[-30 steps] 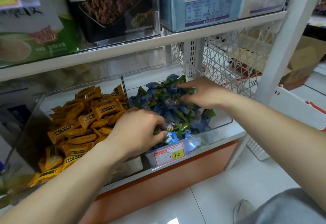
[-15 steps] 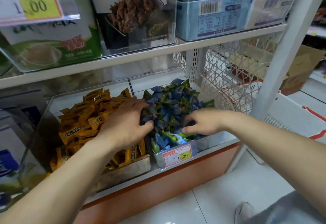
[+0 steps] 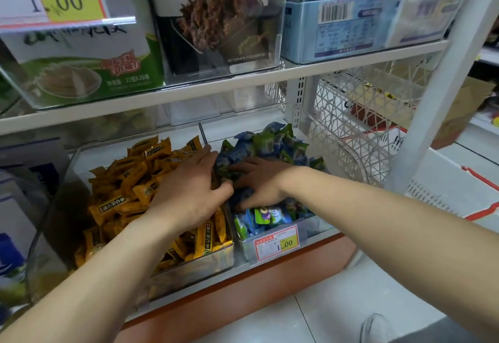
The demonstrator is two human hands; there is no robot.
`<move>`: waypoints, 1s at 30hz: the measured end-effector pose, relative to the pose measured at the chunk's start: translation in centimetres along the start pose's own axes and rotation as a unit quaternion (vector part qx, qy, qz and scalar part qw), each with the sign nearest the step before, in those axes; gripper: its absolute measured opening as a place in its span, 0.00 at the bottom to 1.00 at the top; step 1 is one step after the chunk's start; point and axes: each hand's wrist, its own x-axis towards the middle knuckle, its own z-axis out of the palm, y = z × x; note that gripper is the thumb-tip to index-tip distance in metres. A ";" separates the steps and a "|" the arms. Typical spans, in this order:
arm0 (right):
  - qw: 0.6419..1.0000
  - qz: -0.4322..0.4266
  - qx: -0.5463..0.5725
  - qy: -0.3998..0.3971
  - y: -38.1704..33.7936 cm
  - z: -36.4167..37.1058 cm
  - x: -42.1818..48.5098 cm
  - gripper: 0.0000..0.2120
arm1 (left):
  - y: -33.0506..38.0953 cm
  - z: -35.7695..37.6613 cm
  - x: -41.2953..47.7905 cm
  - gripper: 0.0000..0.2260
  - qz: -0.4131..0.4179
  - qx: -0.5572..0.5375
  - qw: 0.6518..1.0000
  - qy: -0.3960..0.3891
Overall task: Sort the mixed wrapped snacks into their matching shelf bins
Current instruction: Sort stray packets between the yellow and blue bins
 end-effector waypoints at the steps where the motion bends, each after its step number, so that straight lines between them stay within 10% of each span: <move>1: 1.000 0.008 -0.017 -0.001 0.4 0.2 0.1 0.33 | 0.1 0.0 0.0 0.34 0.001 0.002 1.000 0.000; 12: 0.998 0.064 0.007 -0.002 6.6 -1.6 -5.7 0.19 | 0.6 0.0 -0.3 0.37 -0.013 -0.013 1.000 -0.002; 18: 0.977 0.001 -0.027 0.210 3.8 -2.5 -1.8 0.16 | 0.5 0.3 -0.2 0.37 -0.019 -0.011 1.000 0.005; 22: 0.995 0.093 0.003 0.023 3.3 -0.5 2.5 0.49 | 0.5 0.4 -0.3 0.37 -0.020 -0.016 1.000 0.008; 30: 0.998 0.002 0.047 -0.047 3.1 -0.7 0.6 0.40 | 0.4 0.5 -0.4 0.36 -0.016 -0.038 0.999 0.022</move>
